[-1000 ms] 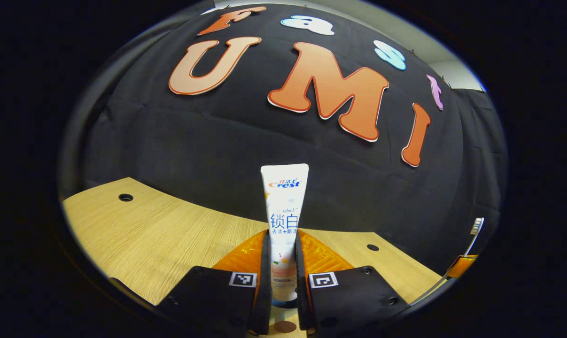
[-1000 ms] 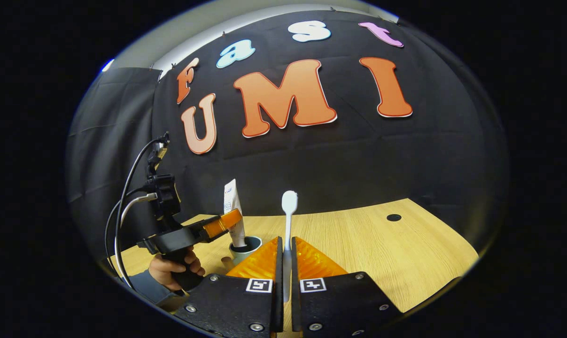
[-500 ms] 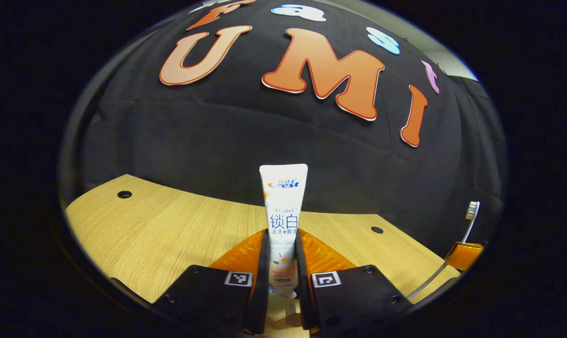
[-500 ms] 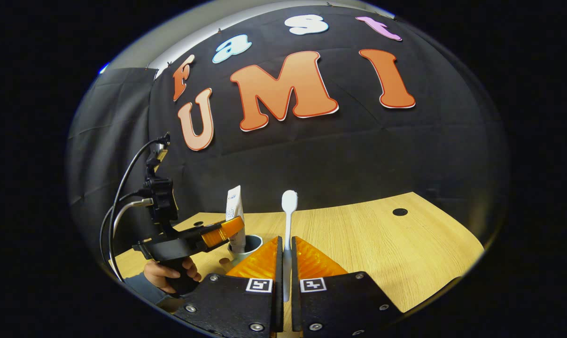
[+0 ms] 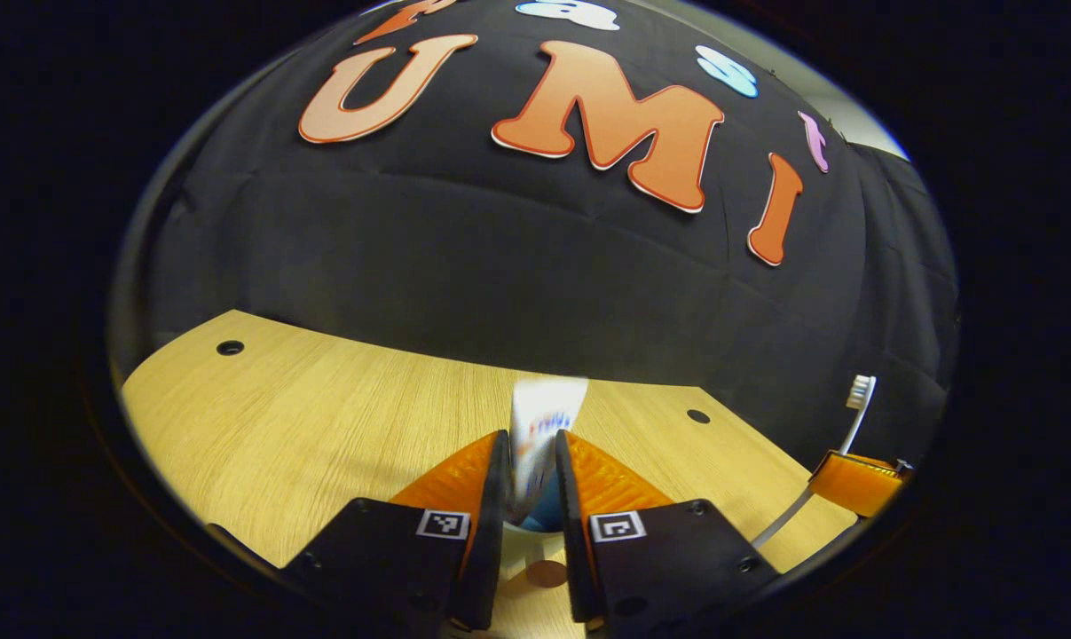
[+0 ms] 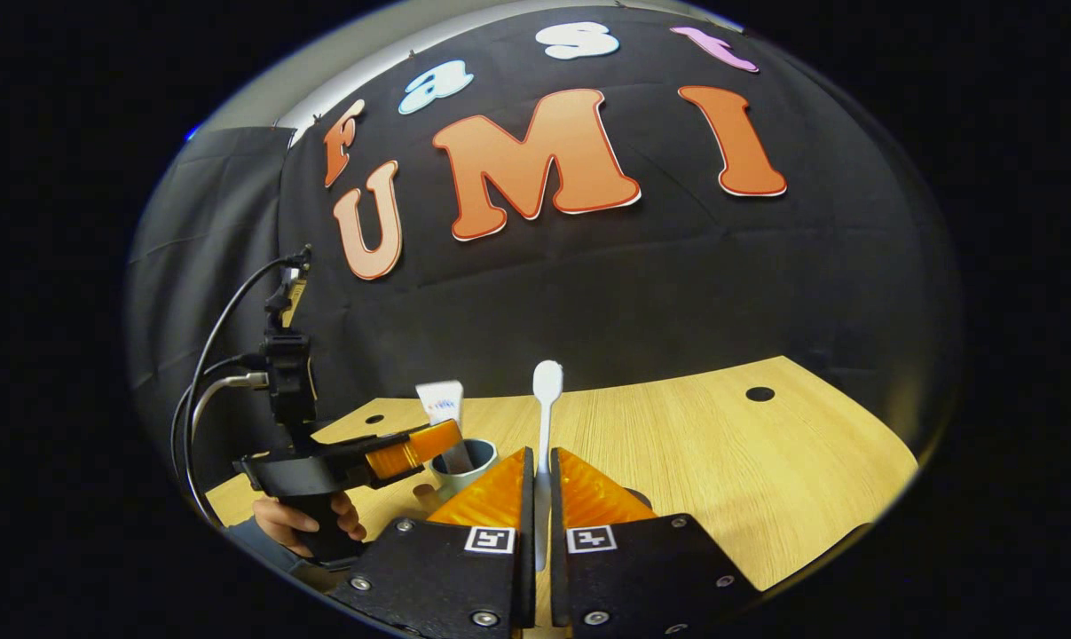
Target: Put the toothbrush and toothpaste on the desktop into the cup, then pick up the cup and place it on the coaster on the desktop.
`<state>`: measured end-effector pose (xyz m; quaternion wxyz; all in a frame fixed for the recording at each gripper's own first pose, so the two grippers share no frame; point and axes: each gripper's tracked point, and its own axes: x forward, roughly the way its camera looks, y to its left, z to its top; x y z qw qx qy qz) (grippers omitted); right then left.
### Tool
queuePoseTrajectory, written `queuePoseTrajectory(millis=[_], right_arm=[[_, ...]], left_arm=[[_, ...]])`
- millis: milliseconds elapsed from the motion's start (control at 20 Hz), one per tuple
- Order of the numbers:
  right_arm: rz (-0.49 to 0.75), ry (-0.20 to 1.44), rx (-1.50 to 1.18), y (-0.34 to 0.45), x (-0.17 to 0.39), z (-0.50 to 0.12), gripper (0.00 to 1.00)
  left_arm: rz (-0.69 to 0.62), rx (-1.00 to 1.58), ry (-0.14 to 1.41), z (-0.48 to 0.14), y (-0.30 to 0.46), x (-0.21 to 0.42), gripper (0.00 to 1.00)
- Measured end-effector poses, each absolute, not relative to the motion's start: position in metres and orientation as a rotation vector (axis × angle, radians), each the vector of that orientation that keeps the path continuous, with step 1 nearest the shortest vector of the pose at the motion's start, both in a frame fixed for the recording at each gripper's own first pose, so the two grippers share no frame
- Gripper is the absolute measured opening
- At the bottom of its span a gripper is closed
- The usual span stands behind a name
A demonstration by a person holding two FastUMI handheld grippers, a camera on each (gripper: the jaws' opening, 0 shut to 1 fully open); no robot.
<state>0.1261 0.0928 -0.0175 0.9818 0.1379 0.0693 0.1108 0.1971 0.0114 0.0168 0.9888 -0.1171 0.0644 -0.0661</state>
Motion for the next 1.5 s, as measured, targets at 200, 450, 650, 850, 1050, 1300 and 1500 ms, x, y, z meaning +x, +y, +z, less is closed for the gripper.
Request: queuePoseTrajectory(millis=[200, 450, 650, 850, 1050, 1300, 1500], right_arm=[[0.24, 0.096, 0.323, 0.099, 0.141, -0.003, 0.07], [0.291, -0.02, 0.388, 0.115, 0.156, 0.033, 0.07], [0.31, -0.072, 0.446, 0.123, 0.173, 0.042, 0.07], [0.316, -0.105, 0.513, 0.129, 0.189, 0.045, 0.07], [0.34, -0.073, 0.557, 0.143, 0.199, 0.03, 0.07], [0.322, -0.054, 0.533, 0.15, 0.212, 0.013, 0.07], [0.331, 0.0, 0.512, 0.156, 0.209, -0.005, 0.07]], left_arm=[[-0.127, -0.206, 0.088, 0.033, 0.023, 0.186, 0.33], [-0.119, -0.188, 0.055, 0.042, 0.034, 0.169, 0.43], [-0.117, -0.147, 0.044, 0.044, 0.041, 0.156, 0.61], [-0.102, -0.157, 0.039, 0.041, 0.053, 0.149, 0.73], [-0.078, -0.162, 0.038, 0.038, 0.065, 0.147, 0.73], [-0.073, -0.167, 0.063, 0.029, 0.068, 0.149, 0.73], [-0.088, -0.173, 0.11, 0.019, 0.062, 0.149, 0.72]])
